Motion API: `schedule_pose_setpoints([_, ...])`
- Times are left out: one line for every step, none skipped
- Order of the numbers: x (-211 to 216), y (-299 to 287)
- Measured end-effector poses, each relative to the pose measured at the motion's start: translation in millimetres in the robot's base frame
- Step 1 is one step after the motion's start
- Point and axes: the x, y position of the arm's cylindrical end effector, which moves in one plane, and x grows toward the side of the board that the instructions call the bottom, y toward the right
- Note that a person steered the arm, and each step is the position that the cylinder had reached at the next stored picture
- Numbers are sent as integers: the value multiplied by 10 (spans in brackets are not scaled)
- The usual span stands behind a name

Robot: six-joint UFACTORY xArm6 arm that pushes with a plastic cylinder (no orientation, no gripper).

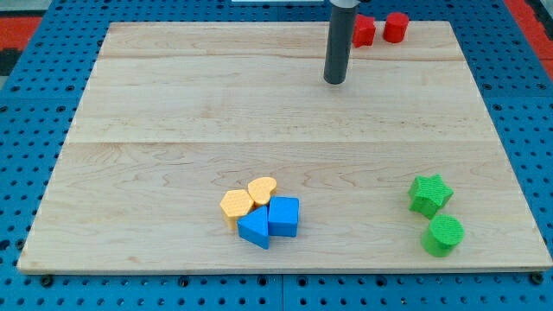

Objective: Move you arm to top right

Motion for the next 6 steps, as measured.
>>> schedule_pose_setpoints([3, 0])
schedule_pose_setpoints([2, -5])
schedule_pose_setpoints([0, -9])
schedule_pose_setpoints([24, 57])
schedule_pose_setpoints([113, 311])
schedule_pose_setpoints([244, 814])
